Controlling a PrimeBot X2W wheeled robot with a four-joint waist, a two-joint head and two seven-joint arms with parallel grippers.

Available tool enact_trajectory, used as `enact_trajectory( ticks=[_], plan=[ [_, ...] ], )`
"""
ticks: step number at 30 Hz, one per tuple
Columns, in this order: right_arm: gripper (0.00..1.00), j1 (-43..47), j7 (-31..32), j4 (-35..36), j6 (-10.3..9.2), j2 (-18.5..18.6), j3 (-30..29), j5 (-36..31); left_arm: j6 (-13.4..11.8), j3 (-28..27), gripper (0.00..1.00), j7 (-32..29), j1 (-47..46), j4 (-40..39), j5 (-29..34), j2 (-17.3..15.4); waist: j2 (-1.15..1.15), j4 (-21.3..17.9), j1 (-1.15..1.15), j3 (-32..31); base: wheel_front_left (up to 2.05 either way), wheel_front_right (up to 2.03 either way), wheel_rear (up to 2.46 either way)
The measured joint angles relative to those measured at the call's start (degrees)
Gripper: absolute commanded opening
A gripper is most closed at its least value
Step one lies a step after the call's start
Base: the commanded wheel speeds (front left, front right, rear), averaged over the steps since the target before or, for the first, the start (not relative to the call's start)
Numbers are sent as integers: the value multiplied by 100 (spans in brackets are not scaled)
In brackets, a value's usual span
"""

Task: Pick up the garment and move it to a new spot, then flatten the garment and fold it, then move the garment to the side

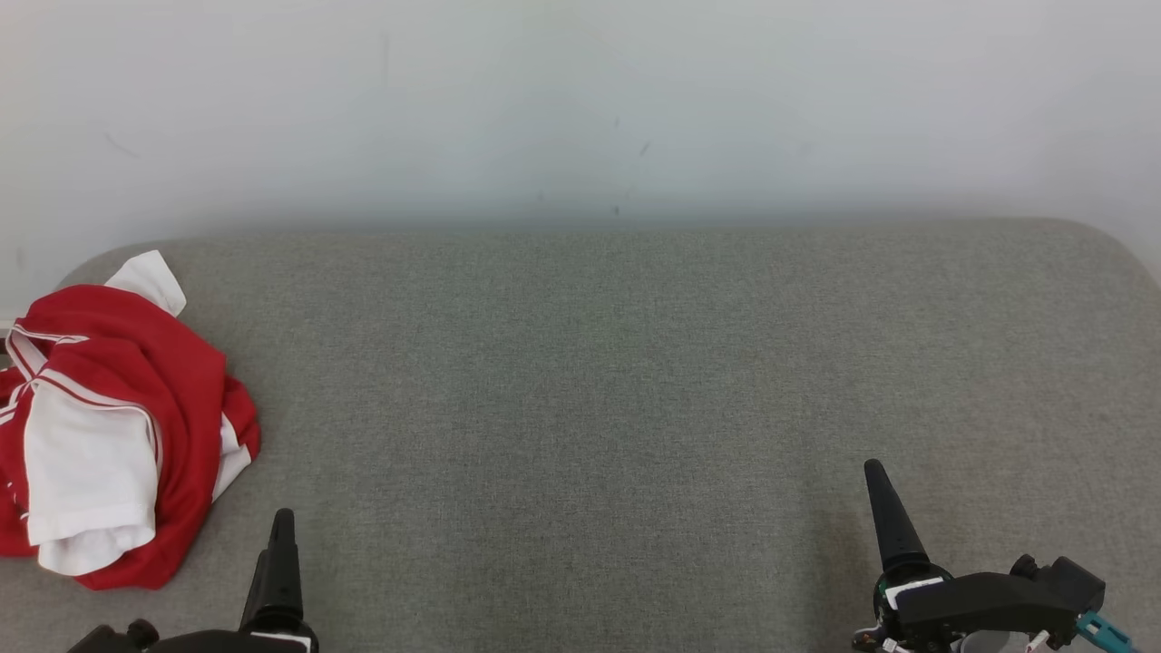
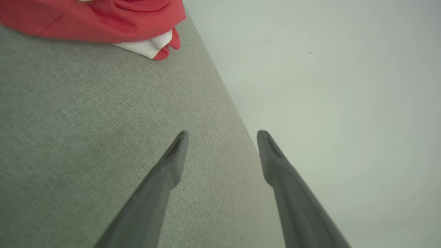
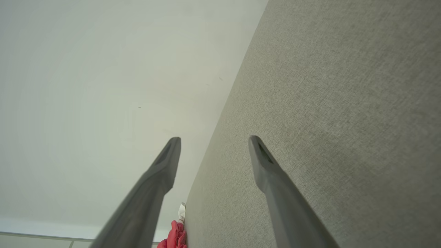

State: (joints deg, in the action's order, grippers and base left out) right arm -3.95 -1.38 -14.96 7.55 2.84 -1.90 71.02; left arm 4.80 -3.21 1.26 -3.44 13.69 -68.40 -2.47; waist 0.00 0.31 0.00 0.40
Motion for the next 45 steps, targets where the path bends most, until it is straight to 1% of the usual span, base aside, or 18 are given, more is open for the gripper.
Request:
enact_trajectory(
  ticks=[3, 5, 6, 11, 13, 21, 28, 45],
  plan=[
    [100, 1, -67, 35, 0, 0, 8, -334, -71, 78, 100, 69, 2, -35, 435, -1, 0, 8, 0, 2, 0, 0, 0],
    [100, 1, -100, 54, 0, 0, 19, -519, -77, 148, 100, 107, 2, -43, 779, -2, 0, 14, 0, 6, 0, 0, 0],
    [100, 1, -134, 68, 0, 0, 32, -721, -105, 198, 100, 129, 2, -59, 1049, -3, 0, 19, 0, 9, 0, 0, 0],
    [100, 1, -237, 77, 0, 0, 58, -1143, -212, 281, 100, 236, 3, -91, 1659, -4, 0, 26, 0, 18, 0, 0, 0],
    [100, 0, -257, 77, 0, 0, 66, -1224, -234, 287, 100, 261, 3, -93, 1740, -4, 0, 26, 0, 19, 0, 0, 0],
    [100, -16, -405, 8, 0, 0, 91, -2062, -335, 353, 100, 409, 24, -127, 2596, -10, 0, 28, 0, 22, 0, 0, 0],
    [100, -26, -526, -111, 0, 1, 124, -2524, -436, 524, 100, 528, 70, -142, 3308, -104, 0, 34, 0, 13, 0, 0, 0],
    [100, -15, -777, -286, 0, 2, 135, -3735, -689, 855, 100, 781, 180, -318, 4432, -314, 0, 35, 0, -20, 0, 0, 0]
  ],
)
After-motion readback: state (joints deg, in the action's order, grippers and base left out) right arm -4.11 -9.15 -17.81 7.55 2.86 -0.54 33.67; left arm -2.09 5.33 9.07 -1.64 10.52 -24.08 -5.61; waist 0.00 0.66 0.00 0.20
